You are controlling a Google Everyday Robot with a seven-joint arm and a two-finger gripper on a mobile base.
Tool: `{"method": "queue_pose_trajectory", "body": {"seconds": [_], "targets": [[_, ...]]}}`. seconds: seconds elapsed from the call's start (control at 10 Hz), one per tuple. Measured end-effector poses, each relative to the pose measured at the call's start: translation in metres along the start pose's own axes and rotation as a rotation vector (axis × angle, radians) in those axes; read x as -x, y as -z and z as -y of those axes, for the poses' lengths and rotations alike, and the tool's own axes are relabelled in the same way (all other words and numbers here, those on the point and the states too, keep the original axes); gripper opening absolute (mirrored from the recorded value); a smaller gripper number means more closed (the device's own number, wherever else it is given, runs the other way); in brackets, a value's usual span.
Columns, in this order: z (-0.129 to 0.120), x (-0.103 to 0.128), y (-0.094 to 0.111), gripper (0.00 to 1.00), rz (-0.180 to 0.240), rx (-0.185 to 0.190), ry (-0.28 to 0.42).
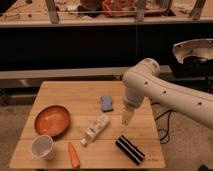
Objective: Move the arm in a circular motion
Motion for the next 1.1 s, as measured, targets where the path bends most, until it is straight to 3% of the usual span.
{"method": "queue_pose_trajectory", "body": {"seconds": [0.2, 0.6, 0.9, 1.1], "targets": [[-0.028, 0.007, -0.001, 0.8, -0.01, 0.011, -0.021], [-0.068, 0.055, -0.009, 0.8, -0.032, 0.048, -0.023], [-0.059, 0.104, -0.029, 0.8, -0.024, 0.072, 0.061], [-0.05, 0.15, -0.046, 0.8, -0.019, 0.088, 0.134]]}}
